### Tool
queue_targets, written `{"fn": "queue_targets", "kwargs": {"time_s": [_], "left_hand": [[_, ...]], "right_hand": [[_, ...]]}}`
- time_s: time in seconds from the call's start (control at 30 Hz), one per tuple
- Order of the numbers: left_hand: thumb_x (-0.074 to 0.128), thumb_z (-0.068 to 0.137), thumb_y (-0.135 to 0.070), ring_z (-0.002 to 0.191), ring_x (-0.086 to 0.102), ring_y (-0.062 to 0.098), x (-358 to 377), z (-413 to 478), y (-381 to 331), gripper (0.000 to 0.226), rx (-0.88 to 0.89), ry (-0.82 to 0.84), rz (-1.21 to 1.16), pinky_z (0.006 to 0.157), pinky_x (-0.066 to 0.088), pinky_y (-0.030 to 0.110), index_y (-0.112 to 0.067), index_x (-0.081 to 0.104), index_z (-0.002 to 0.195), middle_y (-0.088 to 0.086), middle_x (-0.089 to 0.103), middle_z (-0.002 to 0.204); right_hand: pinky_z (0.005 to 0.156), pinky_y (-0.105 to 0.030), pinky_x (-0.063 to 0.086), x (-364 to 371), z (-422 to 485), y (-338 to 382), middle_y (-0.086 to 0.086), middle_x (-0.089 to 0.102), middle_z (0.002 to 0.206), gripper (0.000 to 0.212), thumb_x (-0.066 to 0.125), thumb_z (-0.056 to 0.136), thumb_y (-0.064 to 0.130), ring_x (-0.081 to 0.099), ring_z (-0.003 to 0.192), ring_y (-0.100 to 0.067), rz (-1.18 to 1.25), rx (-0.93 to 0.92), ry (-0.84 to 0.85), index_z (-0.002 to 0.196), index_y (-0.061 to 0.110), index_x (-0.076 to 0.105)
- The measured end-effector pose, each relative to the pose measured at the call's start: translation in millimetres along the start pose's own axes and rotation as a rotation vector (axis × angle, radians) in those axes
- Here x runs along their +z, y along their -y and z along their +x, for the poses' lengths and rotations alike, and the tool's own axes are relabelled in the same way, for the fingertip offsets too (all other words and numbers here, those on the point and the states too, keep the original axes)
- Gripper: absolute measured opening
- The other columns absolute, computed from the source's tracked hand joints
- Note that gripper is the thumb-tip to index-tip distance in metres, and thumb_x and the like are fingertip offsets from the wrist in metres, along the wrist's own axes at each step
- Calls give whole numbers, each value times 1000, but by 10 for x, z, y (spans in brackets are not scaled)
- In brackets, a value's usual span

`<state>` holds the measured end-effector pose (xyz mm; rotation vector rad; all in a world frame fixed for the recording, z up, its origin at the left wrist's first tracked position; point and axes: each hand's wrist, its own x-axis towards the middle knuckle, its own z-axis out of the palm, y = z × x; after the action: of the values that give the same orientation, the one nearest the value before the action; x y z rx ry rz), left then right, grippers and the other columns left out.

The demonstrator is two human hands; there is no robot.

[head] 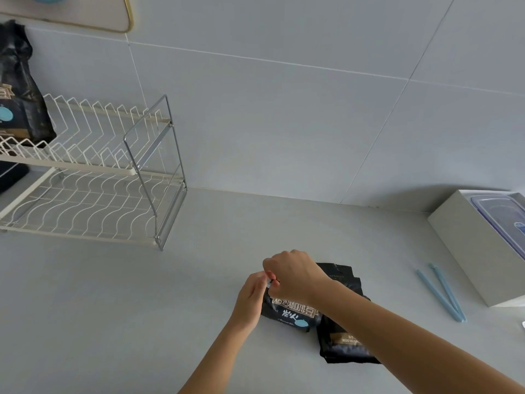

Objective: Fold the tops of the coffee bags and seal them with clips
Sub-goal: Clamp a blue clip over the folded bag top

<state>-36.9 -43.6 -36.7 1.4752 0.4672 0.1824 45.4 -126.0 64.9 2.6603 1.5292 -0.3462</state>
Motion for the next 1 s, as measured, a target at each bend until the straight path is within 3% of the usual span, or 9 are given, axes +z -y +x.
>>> {"fn": "queue_targets", "kwargs": {"time_s": [0.1,0.2,0.3,0.43,0.63,0.83,1.0], "left_hand": [[38,99,-18,78,60,-10,-9,-5,23,29,-16,13,30,66,42,3,-26,61,83,-20,68,75],[40,98,-16,74,61,-12,1,1,-8,30,-21,-18,-12,64,43,3,-26,64,82,-23,70,73],[46,95,-27,70,63,-6,-3,-8,-7,28,-56,-31,-46,60,44,4,-26,68,76,-18,71,69],[47,95,-25,80,65,-5,-33,-3,-4,29,-89,-27,-43,69,50,12,-26,70,78,-18,73,77],[45,96,-20,77,61,-16,-78,-32,-49,33,-59,3,-34,63,41,-2,-31,69,75,-25,72,76],[39,97,-9,88,63,-6,-55,10,-41,27,86,-45,-37,76,46,7,-18,65,94,-6,68,94],[35,99,-11,76,60,-1,-84,26,-56,28,114,-53,-89,66,44,8,-17,61,92,-6,65,83]], "right_hand": [[63,-32,49,33,-41,-38,-2,67,83,16,50,77,17,61,72,-25,94,13,-26,88,16,61],[68,-34,53,60,-38,-60,3,65,86,14,53,82,28,61,75,-20,174,28,-43,92,22,60],[64,-32,49,128,-13,-40,2,64,88,19,57,82,41,58,73,-19,200,59,-29,87,22,60],[67,-30,48,237,-16,-29,2,68,92,14,62,82,36,62,81,-19,299,154,-59,90,24,64],[61,-25,34,271,-23,-35,6,68,82,18,59,82,41,60,74,-16,305,185,-112,74,25,62],[67,-24,31,245,-73,5,5,65,77,15,63,83,33,51,68,-13,319,119,-272,74,20,64],[61,-26,33,146,-54,66,-1,62,70,12,59,79,17,49,69,-17,324,6,-343,68,12,61]]}}
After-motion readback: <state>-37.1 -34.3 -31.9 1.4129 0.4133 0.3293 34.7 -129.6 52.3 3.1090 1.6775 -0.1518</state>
